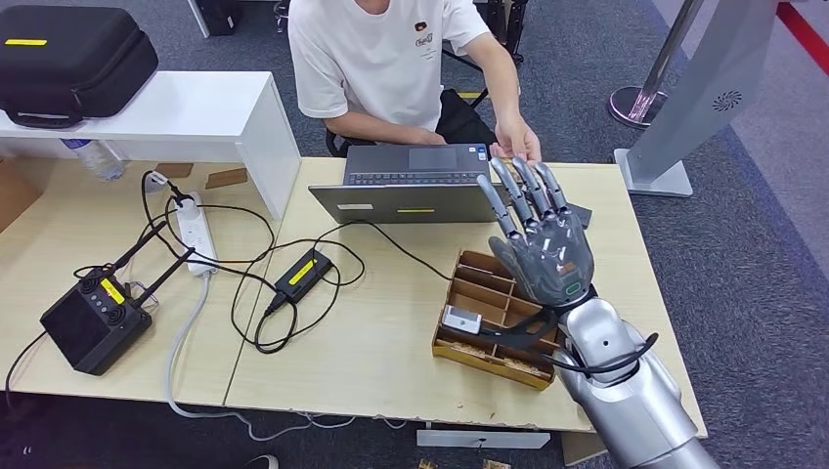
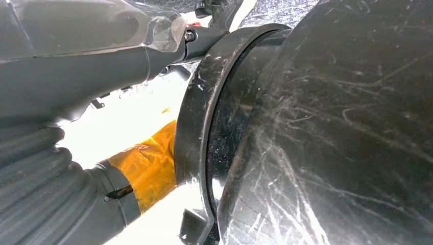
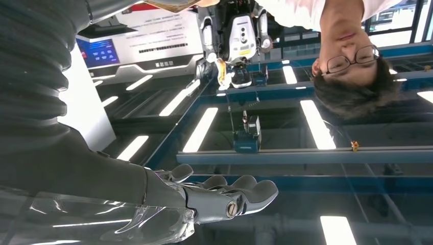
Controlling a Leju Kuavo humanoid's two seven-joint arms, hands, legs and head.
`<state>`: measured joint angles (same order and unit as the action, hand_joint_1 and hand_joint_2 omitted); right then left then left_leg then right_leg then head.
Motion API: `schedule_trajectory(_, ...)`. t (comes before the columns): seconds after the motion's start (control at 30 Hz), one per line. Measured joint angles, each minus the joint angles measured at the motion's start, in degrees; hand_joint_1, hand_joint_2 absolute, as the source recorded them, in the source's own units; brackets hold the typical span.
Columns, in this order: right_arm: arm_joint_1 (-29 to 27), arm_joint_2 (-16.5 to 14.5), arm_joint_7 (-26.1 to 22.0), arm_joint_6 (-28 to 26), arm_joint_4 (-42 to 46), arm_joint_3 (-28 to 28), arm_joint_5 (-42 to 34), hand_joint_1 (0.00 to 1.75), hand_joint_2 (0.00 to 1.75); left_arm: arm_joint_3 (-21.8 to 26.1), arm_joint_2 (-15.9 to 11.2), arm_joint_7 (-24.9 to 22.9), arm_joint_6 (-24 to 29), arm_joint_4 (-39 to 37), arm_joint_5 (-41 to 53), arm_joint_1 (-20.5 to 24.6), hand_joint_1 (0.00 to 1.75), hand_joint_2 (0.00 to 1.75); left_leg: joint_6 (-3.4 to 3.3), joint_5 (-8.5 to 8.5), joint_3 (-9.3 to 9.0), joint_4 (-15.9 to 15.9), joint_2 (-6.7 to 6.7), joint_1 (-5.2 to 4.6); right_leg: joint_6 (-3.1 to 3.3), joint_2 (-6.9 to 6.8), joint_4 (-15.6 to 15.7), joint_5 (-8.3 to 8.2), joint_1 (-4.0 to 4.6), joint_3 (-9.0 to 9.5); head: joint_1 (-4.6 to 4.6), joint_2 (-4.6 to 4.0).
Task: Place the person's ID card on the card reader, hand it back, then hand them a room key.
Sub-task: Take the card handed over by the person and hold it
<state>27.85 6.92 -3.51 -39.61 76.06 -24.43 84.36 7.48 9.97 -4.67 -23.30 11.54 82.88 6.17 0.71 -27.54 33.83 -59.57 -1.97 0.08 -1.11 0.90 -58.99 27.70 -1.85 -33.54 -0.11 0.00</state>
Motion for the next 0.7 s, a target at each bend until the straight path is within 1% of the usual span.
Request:
schedule_trajectory(0.13,0.28,-0.08,2.35,0.00,-0.78,-0.35,1.48,0.00,1.75,0.00,0.00,-0.30,-0.87,0.00,0.22,0.13,0.00,1.75,0.00,0.00,0.02,0.01,0.00,0.00,0.00,0.00,0.00,0.00,0.00,0.00,0.00,0.00)
schedule_trajectory(0.23,1.56,-0.25,4.41,0.00,-2.71,-1.01,1.89,0.00,1.75,-0.02,0.00,-0.48,-1.53,0.00,0.80,0.14,0.00,1.75,0.00,0.00,0.02,0.01,0.01,0.00,0.00,0.01,0.00,0.00,0.00,0.00,0.00,0.00)
schedule_trajectory(0.5,10.39,-1.92,9.61,0.40,-14.56,-3.51,3.38,0.00,1.75,-0.95,-0.01,-0.56,-2.38,0.00,2.14,0.14,0.00,1.75,0.00,0.09,0.00,0.00,-0.01,0.00,0.00,-0.01,-0.01,-0.03,0.00,0.02,0.00,0.00)
schedule_trajectory(0.6,13.39,-2.44,10.72,0.49,-18.87,-3.92,2.66,0.00,1.75,-1.13,-0.03,-0.56,-2.61,0.00,2.43,0.15,0.00,1.75,0.00,0.09,0.00,0.00,-0.02,0.00,0.00,-0.01,-0.01,-0.04,0.00,0.02,0.00,0.00)
schedule_trajectory(0.7,15.07,-2.61,11.10,0.44,-21.53,-4.05,1.99,0.00,1.75,-1.34,-0.07,-0.56,-2.70,0.00,2.54,0.15,0.00,1.75,0.00,0.09,0.01,-0.01,-0.02,0.00,0.00,-0.01,-0.01,-0.04,0.00,0.01,0.01,0.00)
